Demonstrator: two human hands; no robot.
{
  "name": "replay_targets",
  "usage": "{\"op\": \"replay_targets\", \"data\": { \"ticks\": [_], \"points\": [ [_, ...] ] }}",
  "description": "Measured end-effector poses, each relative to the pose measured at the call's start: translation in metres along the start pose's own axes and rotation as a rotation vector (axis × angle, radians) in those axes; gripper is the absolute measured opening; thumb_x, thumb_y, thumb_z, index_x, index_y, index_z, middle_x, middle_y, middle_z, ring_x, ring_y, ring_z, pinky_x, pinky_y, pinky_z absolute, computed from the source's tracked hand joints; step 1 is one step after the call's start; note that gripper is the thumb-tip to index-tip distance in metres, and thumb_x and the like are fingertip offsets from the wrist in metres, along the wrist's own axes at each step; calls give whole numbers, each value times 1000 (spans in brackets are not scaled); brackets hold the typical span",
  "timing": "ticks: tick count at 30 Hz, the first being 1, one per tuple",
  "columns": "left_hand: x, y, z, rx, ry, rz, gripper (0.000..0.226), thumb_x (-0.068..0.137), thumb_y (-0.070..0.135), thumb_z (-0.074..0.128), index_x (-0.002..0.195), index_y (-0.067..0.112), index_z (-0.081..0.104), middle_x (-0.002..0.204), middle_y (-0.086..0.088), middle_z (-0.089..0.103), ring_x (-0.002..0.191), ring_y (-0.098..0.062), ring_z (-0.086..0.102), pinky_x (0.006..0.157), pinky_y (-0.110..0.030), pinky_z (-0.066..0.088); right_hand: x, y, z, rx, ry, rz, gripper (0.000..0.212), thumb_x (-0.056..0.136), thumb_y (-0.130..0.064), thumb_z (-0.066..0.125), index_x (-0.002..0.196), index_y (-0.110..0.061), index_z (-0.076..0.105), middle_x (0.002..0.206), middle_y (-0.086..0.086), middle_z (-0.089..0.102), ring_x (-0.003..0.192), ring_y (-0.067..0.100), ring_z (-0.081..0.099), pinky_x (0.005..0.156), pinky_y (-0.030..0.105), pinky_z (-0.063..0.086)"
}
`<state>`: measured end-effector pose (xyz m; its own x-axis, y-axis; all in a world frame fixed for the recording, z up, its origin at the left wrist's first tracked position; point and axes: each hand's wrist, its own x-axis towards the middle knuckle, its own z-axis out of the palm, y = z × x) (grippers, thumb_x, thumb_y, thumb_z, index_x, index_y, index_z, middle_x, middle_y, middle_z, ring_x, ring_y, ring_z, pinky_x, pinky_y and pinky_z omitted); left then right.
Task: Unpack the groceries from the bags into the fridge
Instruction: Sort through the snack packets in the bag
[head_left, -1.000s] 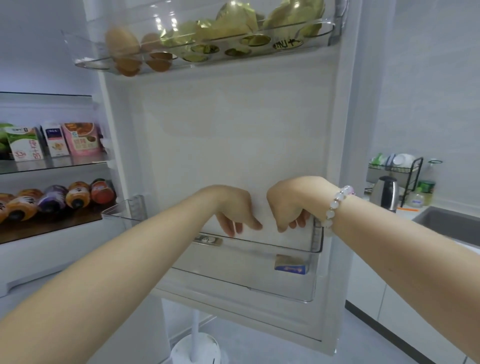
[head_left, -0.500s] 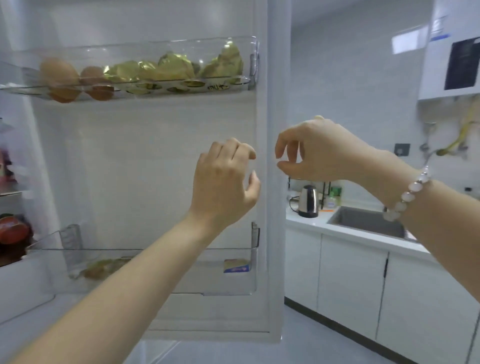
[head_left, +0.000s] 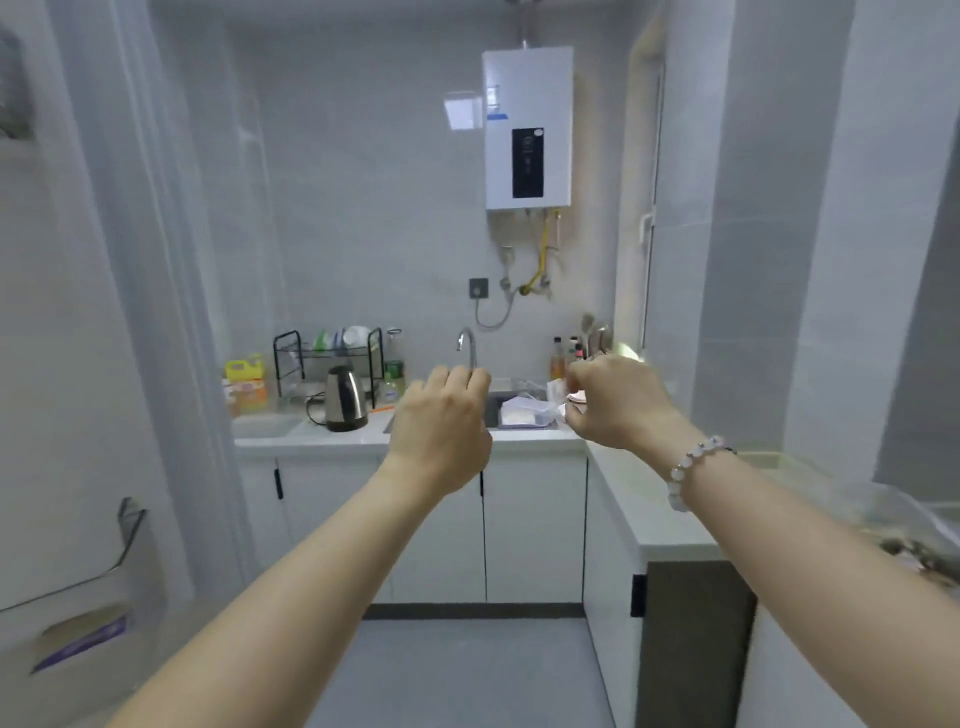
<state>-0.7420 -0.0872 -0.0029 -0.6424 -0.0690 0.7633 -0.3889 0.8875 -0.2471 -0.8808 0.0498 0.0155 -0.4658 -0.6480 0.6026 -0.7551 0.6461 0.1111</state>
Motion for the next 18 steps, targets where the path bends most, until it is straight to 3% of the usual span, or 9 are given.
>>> {"op": "replay_targets", "data": {
  "ticks": [9,11,14,18],
  "points": [
    [48,103,67,-111,-71,71,39,37,20,83,66,14,59,55,1,54,47,-22,50,48,-23,26,-33,111,27,-131,-25,112,21,85,-31,53,98,-17,62,99,2,62,98,22,58,71,28,42],
    [65,131,78,-161,-104,95,30,55,22,78,77,12,59,66,-2,60,57,-23,55,53,-25,30,-41,140,31,-177,-74,131,23,86,-31,52,101,-16,62,101,2,62,99,21,57,73,28,44],
    [84,178,100,-249,-131,107,20,84,21,52,101,13,54,98,-5,62,90,-25,56,69,-29,35,-57,185,41,-215,-121,178,22,87,-28,52,102,-15,60,101,1,61,99,20,56,71,28,43],
    [108,245,127,-345,-168,202,21,88,24,48,108,16,51,103,-1,62,92,-20,55,70,-25,36,-79,251,55,-264,-172,303,19,86,-25,53,101,-15,59,99,2,61,95,20,57,67,27,39]
  ]
}}
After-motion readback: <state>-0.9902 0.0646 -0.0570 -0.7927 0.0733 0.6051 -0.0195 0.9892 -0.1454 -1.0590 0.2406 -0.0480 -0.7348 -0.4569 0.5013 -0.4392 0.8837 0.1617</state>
